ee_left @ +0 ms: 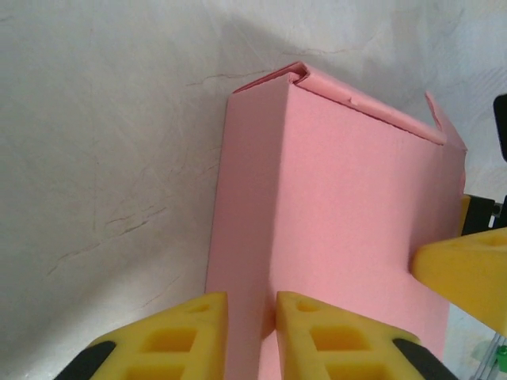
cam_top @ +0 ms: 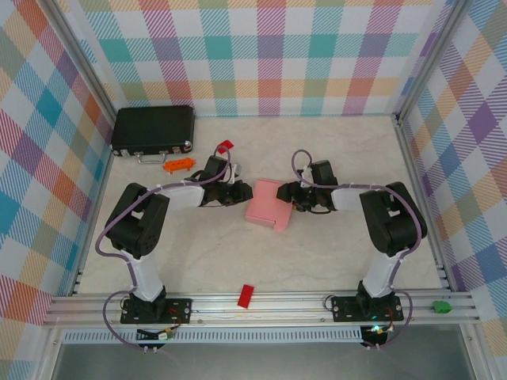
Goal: Fold the paper box
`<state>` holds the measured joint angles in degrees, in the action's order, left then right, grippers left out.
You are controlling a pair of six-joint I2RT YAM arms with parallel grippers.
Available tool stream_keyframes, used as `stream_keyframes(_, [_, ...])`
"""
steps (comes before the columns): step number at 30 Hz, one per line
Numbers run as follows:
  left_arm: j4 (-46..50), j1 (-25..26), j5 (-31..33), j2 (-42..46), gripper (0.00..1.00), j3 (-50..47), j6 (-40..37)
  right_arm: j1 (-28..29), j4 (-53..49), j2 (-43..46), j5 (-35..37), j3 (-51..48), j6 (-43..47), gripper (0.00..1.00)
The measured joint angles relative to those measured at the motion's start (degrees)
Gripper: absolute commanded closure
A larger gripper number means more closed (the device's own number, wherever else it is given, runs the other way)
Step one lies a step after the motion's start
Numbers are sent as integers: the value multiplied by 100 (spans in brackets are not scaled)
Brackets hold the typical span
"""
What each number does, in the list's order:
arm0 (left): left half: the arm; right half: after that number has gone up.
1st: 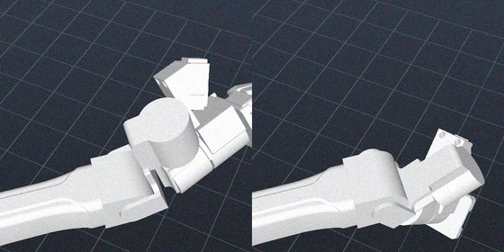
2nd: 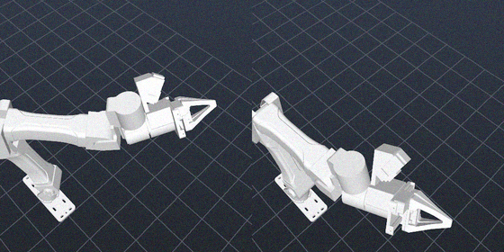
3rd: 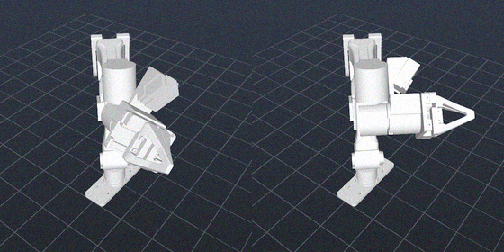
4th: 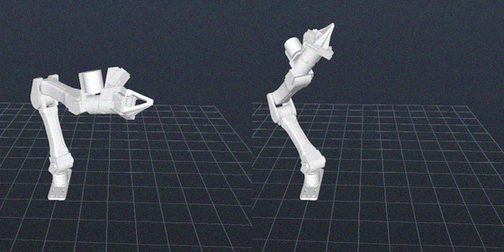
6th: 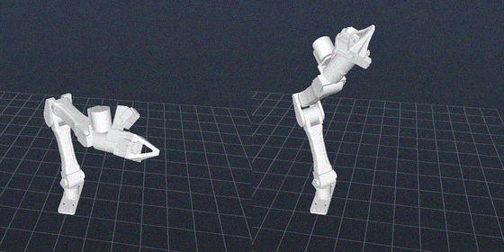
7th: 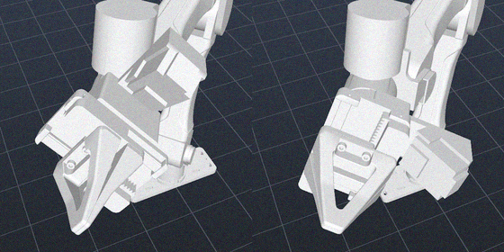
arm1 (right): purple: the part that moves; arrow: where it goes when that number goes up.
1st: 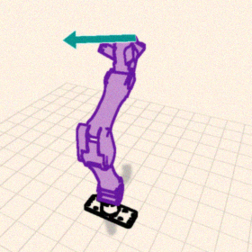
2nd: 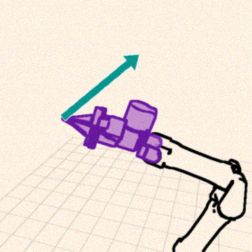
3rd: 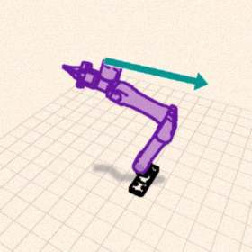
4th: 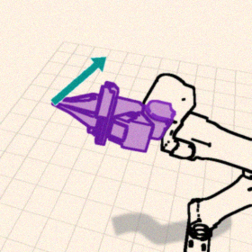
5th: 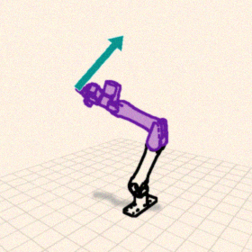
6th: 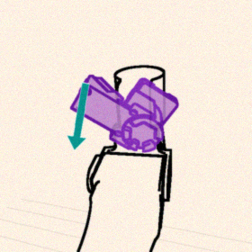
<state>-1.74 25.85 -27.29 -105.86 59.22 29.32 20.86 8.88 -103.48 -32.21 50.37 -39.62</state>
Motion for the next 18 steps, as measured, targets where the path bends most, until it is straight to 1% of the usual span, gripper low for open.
stream_keyframes(10, [-393, -52, 284, 149, 82, -350, 179, 111, -260, 186, 0, 529, 127, 46])
stream_keyframes(14, [-533, -66, 365, 179, 80, -514, 264, 188, -319, 186, -22, 820, 160, 46])
stream_keyframes(18, [-597, -76, 424, 177, 79, -664, 289, 321, -317, 186, -118, 1056, 201, 46])
